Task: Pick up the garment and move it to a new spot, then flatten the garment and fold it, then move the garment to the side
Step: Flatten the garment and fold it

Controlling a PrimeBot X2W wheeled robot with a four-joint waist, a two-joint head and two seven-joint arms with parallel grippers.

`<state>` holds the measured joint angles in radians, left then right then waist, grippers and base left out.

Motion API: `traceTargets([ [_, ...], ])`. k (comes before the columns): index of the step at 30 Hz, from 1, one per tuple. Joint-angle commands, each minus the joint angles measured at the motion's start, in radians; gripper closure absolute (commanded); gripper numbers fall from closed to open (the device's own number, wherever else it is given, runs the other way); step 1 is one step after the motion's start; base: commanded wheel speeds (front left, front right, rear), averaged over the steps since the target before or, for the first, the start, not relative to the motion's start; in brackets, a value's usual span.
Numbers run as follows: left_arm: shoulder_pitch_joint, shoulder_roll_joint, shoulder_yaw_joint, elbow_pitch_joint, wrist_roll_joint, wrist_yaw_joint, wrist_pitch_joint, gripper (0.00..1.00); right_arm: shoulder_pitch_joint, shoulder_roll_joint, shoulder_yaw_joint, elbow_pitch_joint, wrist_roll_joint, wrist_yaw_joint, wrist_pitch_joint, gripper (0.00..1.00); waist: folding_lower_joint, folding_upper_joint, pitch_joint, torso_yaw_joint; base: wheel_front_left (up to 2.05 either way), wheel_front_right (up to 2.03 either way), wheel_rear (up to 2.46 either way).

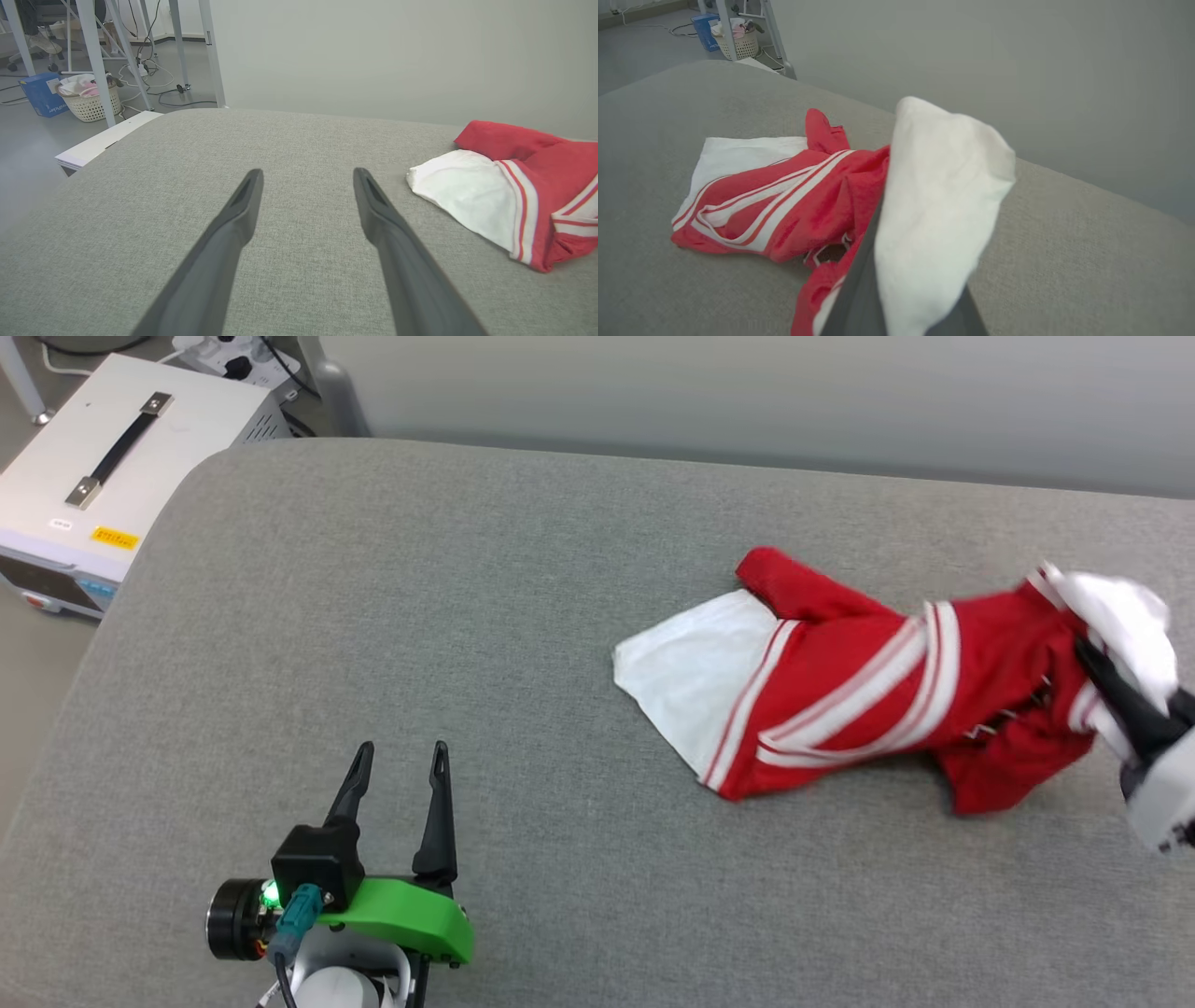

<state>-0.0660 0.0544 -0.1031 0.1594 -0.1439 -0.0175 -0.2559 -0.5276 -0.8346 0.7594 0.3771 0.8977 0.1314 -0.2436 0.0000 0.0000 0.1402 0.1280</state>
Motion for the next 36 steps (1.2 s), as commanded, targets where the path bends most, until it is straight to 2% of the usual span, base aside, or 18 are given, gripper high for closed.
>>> traceTargets([
  [1,0.013,-0.004,0.0,-0.001,-0.004,0.006,-0.006,0.0,0.055,0.016,-0.044,0.015,0.015,-0.001,-0.011,1.0,0.0,0.0,-0.006,-0.009,0.0,0.0,0.0],
  [8,0.012,-0.004,-0.008,0.0,-0.006,0.005,-0.006,0.0,0.311,0.115,-0.285,0.133,0.022,-0.001,-0.018,1.0,0.0,0.0,0.0,-0.012,0.0,0.0,0.0],
  [14,0.013,-0.004,-0.004,0.009,-0.003,0.002,-0.006,0.0,0.418,0.189,-0.38,0.215,0.011,-0.001,-0.018,1.0,0.0,0.0,-0.005,-0.014,0.0,0.0,0.0],
  [15,0.015,-0.004,-0.003,0.01,-0.003,0.002,-0.006,0.0,0.424,0.199,-0.391,0.218,0.009,-0.001,-0.018,0.8,0.0,0.0,-0.008,-0.016,0.0,0.0,0.0],
  [16,0.018,-0.004,0.0,0.012,-0.002,0.002,-0.006,0.0,0.429,0.211,-0.408,0.217,0.005,-0.001,-0.018,0.27,0.0,0.0,-0.013,-0.018,0.0,0.0,0.0],
  [17,0.02,-0.004,0.001,0.013,-0.002,0.002,-0.006,0.0,0.431,0.219,-0.428,0.214,-0.001,-0.001,-0.018,0.0,0.0,0.0,-0.017,-0.021,0.0,0.0,0.0],
  [24,0.031,-0.004,0.008,0.013,0.002,0.0,-0.006,0.0,0.47,0.281,-0.666,0.107,-0.166,-0.001,-0.018,0.0,0.0,0.0,-0.047,-0.04,0.0,0.0,0.0],
  [31,0.035,-0.004,0.01,0.001,0.012,-0.005,-0.006,0.0,0.54,0.392,-0.929,-0.09,-0.434,-0.001,-0.018,0.0,0.0,0.0,-0.06,-0.055,0.0,0.0,0.0],
  [36,0.01,-0.003,0.024,-0.008,0.037,-0.025,-0.006,0.0,0.559,0.499,-1.006,-0.291,-0.581,-0.001,-0.018,0.0,0.0,0.0,-0.064,-0.062,0.0,0.0,0.0],
])
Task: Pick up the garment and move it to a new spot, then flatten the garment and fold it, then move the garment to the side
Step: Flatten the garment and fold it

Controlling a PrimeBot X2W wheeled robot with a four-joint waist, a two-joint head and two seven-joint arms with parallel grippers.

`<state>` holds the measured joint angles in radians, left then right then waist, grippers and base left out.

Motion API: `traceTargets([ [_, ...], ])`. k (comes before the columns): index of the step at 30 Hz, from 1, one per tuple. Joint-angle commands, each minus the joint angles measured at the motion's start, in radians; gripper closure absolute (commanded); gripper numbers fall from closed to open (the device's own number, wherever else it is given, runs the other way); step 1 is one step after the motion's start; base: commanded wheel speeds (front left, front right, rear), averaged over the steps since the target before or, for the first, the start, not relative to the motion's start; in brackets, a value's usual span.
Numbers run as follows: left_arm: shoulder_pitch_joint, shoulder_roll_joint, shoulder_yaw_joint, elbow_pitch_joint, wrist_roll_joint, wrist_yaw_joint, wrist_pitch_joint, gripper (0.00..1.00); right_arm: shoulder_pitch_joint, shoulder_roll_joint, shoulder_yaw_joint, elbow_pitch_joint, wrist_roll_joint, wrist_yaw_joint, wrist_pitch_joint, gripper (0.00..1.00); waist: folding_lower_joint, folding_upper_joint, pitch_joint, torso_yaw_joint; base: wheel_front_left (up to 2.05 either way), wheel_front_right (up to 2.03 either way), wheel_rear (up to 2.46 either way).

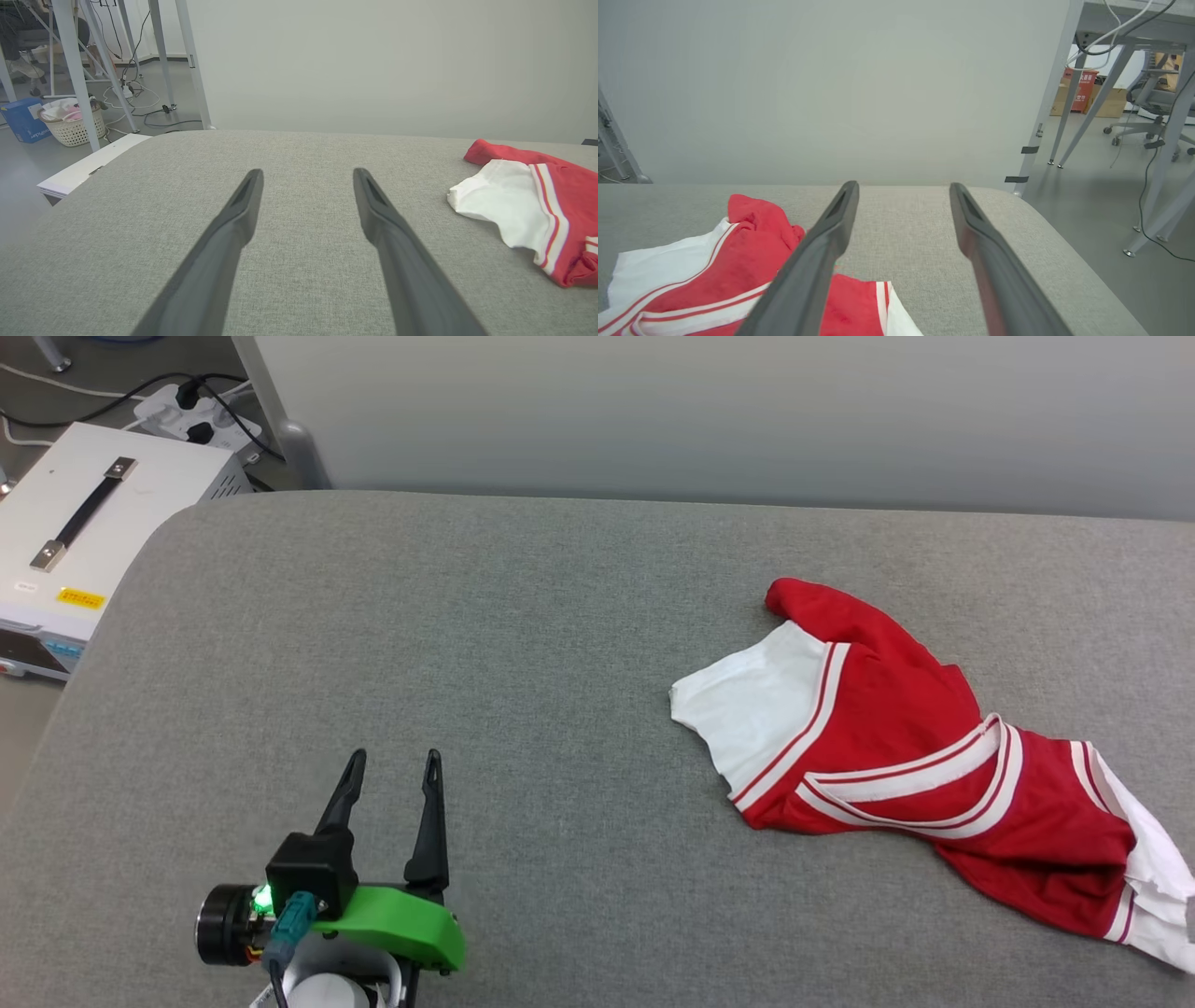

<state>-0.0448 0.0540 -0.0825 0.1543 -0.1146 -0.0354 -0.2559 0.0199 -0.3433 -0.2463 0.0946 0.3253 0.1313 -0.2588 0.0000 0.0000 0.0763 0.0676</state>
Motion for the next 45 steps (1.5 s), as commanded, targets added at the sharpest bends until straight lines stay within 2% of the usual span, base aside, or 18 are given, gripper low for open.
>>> traceTargets([
  [1,-0.024,0.001,0.009,-0.005,0.014,-0.013,-0.006,0.0,0.013,0.032,-0.005,-0.054,-0.036,-0.001,-0.003,0.0,0.0,0.0,0.0,-0.003,0.0,0.0,0.0],
  [5,-0.092,0.025,0.018,-0.014,0.038,-0.038,-0.006,0.0,0.017,0.108,0.016,-0.19,-0.115,-0.001,-0.003,0.0,0.0,0.0,0.004,-0.011,0.0,0.0,0.0],
  [10,-0.207,0.068,-0.003,-0.004,0.049,-0.072,-0.006,0.0,0.027,0.164,0.078,-0.27,-0.159,-0.001,-0.003,0.0,0.0,0.0,0.021,-0.027,0.0,0.0,0.0],
  [16,-0.408,0.139,-0.106,0.096,0.02,-0.093,-0.006,0.0,0.031,0.185,0.162,-0.259,-0.166,-0.001,-0.003,0.0,0.0,0.0,0.058,-0.05,0.0,0.0,0.0],
  [19,-0.533,0.185,-0.214,0.157,-0.04,-0.095,0.034,0.0,0.017,0.181,0.207,-0.246,-0.177,-0.001,-0.003,0.0,0.0,0.0,0.084,-0.072,0.0,0.0,0.0],
  [22,-0.647,0.229,-0.331,0.2,-0.12,-0.095,0.103,0.0,0.006,0.187,0.237,-0.236,-0.189,-0.001,-0.003,0.0,0.0,0.0,0.108,-0.091,0.0,0.0,0.0],
  [26,-0.797,0.281,-0.52,0.257,-0.269,-0.095,0.294,0.0,-0.017,0.192,0.266,-0.223,-0.198,-0.001,-0.003,0.0,0.0,0.0,0.146,-0.121,0.0,0.0,0.0],
  [32,-0.979,0.319,-0.77,0.298,-0.504,-0.095,0.598,0.0,-0.06,0.196,0.3,-0.201,-0.214,-0.001,-0.003,0.0,0.0,0.0,0.206,-0.162,0.0,0.0,0.0],
  [36,-1.066,0.323,-0.898,0.313,-0.646,-0.095,0.755,0.0,-0.088,0.2,0.322,-0.191,-0.228,-0.001,-0.003,0.0,0.0,0.0,0.244,-0.189,0.0,0.0,0.0],
  [42,-1.153,0.321,-1.093,0.347,-0.732,-0.095,0.869,0.0,-0.126,0.21,0.337,-0.182,-0.241,-0.001,-0.003,0.0,0.0,0.0,0.295,-0.222,0.0,0.0,0.0],
  [45,-1.167,0.31,-1.157,0.386,-0.751,-0.095,0.9,0.0,-0.144,0.216,0.347,-0.18,-0.248,-0.001,-0.003,0.0,0.0,0.0,0.319,-0.237,0.0,0.0,0.0],
])
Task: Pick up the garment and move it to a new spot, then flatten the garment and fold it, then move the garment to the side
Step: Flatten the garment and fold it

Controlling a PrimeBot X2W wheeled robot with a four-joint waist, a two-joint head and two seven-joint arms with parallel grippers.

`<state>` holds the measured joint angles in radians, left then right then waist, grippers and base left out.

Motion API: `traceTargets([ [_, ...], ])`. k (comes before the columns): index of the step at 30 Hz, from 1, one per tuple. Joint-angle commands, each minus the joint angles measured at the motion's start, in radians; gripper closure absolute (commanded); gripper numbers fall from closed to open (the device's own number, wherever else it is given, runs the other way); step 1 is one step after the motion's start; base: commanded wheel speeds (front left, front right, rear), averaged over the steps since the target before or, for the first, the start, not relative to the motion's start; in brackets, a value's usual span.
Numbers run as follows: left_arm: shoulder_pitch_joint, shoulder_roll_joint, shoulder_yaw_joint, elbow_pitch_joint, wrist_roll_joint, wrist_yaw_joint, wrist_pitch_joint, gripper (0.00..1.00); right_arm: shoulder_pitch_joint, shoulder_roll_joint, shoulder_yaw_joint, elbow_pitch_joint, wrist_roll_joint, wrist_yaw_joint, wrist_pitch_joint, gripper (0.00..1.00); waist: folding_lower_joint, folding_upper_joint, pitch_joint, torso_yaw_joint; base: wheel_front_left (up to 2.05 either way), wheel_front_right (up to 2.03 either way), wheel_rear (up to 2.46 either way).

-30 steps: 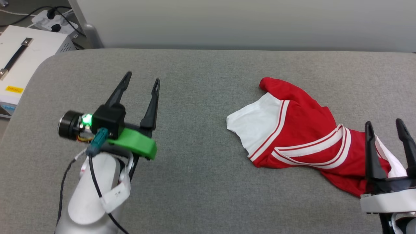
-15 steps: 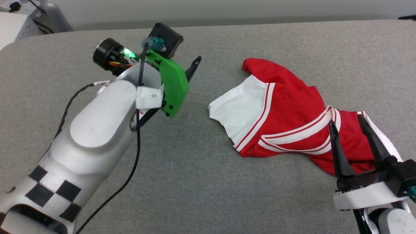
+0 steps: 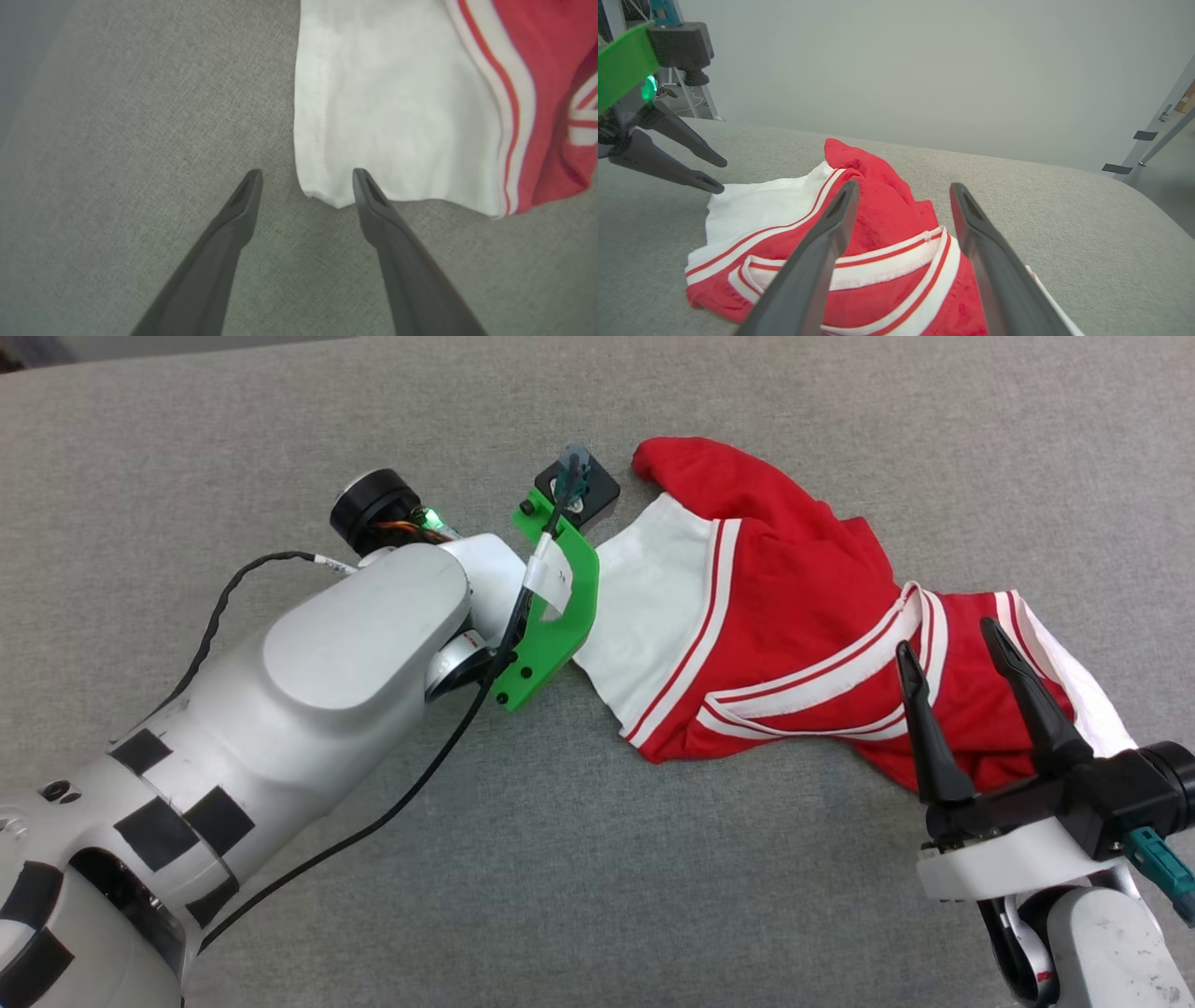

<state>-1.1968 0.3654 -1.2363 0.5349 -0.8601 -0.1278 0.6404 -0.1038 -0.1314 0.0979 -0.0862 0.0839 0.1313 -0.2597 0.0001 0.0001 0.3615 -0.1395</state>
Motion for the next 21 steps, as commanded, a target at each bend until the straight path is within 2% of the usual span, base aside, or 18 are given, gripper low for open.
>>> traceTargets([
  [1,-0.012,-0.006,-0.019,0.017,-0.006,-0.003,0.016,0.0,-0.028,0.006,0.007,0.002,-0.009,-0.001,-0.002,0.0,-0.0001,-0.0001,0.042,-0.036,0.0,0.0,0.0],
  [7,0.067,-0.006,-0.043,0.046,0.024,-0.003,0.074,0.0,-0.059,0.019,0.019,0.01,-0.015,-0.001,-0.002,0.0,-0.0001,-0.0001,0.075,-0.057,0.0,0.0,0.0],
  [8,0.086,-0.002,-0.044,0.039,0.042,-0.003,0.075,0.65,-0.059,0.022,0.013,0.013,-0.017,-0.001,-0.002,0.0,-0.0001,-0.0001,0.076,-0.054,0.0,0.0,0.0],
  [9,0.09,0.0,-0.044,0.032,0.038,-0.003,0.068,1.0,-0.059,0.022,0.013,0.015,-0.019,-0.001,-0.002,0.0,-0.0001,-0.0001,0.075,-0.051,0.0,0.0,0.0],
  [16,0.064,0.033,-0.044,-0.03,-0.006,-0.003,-0.119,1.0,-0.035,0.021,-0.01,0.016,-0.025,-0.001,-0.002,0.0,-0.0001,-0.0001,0.017,-0.004,0.0,0.0,0.0],
  [21,0.096,0.137,-0.036,-0.088,-0.065,-0.003,-0.26,1.0,0.004,0.017,-0.036,0.019,-0.026,-0.001,-0.002,0.0,-0.0001,-0.0001,-0.043,0.037,0.0,0.0,0.0],
])
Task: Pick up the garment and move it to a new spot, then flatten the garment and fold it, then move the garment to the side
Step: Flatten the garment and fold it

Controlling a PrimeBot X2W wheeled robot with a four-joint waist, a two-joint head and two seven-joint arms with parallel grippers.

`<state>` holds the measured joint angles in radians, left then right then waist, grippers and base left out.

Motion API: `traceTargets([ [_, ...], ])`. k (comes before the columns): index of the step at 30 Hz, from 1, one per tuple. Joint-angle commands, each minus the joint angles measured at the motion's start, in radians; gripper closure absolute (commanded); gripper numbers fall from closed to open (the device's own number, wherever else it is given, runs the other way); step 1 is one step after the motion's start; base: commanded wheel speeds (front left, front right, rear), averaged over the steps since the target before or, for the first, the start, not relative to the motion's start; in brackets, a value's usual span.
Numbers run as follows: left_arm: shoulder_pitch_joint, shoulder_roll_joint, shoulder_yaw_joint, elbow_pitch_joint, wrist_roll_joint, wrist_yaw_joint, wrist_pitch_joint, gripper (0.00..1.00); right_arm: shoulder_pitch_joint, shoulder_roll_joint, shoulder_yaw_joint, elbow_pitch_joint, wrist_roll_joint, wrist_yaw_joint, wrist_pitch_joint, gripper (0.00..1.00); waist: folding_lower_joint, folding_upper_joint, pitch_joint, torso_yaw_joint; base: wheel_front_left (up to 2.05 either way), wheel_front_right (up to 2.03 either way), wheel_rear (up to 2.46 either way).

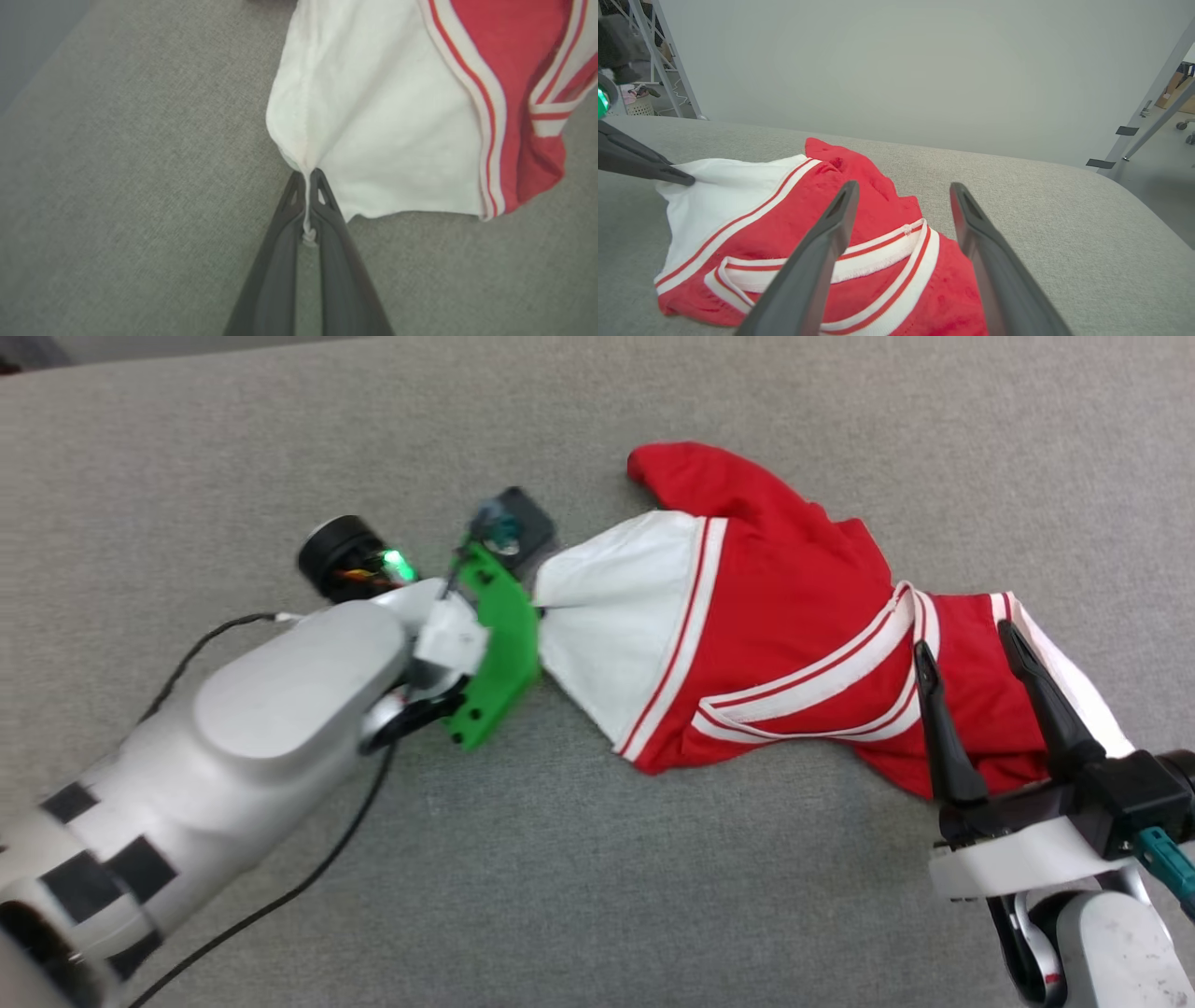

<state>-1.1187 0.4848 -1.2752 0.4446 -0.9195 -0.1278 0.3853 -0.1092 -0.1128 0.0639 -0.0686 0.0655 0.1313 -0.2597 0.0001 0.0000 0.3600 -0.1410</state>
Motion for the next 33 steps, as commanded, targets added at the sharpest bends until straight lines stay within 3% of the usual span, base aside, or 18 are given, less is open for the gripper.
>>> traceTargets([
  [1,0.029,0.042,0.007,-0.005,-0.013,-0.003,-0.021,1.0,0.017,-0.002,-0.006,0.002,-0.009,-0.001,-0.002,0.0,-0.0001,0.0,-0.051,0.046,0.0,0.0,0.0],
  [7,0.125,0.187,0.045,-0.039,-0.073,0.019,-0.089,1.0,0.05,-0.014,-0.023,0.003,-0.009,-0.001,-0.002,0.0,-0.0001,0.0,-0.089,0.091,0.0,0.0,0.0],
  [13,0.238,0.279,0.06,-0.04,-0.131,0.076,-0.113,1.0,0.064,-0.023,-0.026,0.005,-0.009,-0.001,-0.002,0.0,-0.0001,0.0,-0.108,0.11,0.0,0.0,0.0],
  [19,0.329,0.314,0.071,0.032,-0.192,0.107,-0.132,1.0,0.075,-0.034,-0.029,0.013,-0.007,-0.001,-0.002,0.0,-0.0001,0.0,-0.114,0.11,0.0,0.0,0.0],
  [23,0.378,0.294,0.079,0.091,-0.229,0.112,-0.157,1.0,0.083,-0.037,-0.03,0.021,-0.006,-0.001,-0.002,0.0,-0.0001,0.0,-0.122,0.106,0.0,0.0,0.0],
  [24,0.385,0.285,0.082,0.103,-0.233,0.114,-0.169,0.84,0.085,-0.038,-0.03,0.023,-0.005,-0.001,-0.002,0.0,-0.0001,0.0,-0.125,0.106,0.0,0.0,0.0],
  [25,0.391,0.274,0.085,0.114,-0.23,0.117,-0.192,0.52,0.088,-0.037,-0.031,0.024,-0.005,-0.001,-0.002,0.0,-0.0001,0.0,-0.132,0.107,0.0,0.0,0.0],
  [26,0.395,0.265,0.091,0.121,-0.229,0.122,-0.218,0.0,0.089,-0.037,-0.032,0.023,-0.005,-0.001,-0.002,0.0,-0.0001,0.0,-0.138,0.108,0.0,0.0,0.0],
  [33,0.435,0.191,0.163,0.147,-0.177,0.226,-0.548,0.0,0.09,-0.066,-0.045,0.001,0.003,-0.001,-0.002,0.0,-0.0001,0.0,-0.199,0.135,0.0,0.0,0.0],
])
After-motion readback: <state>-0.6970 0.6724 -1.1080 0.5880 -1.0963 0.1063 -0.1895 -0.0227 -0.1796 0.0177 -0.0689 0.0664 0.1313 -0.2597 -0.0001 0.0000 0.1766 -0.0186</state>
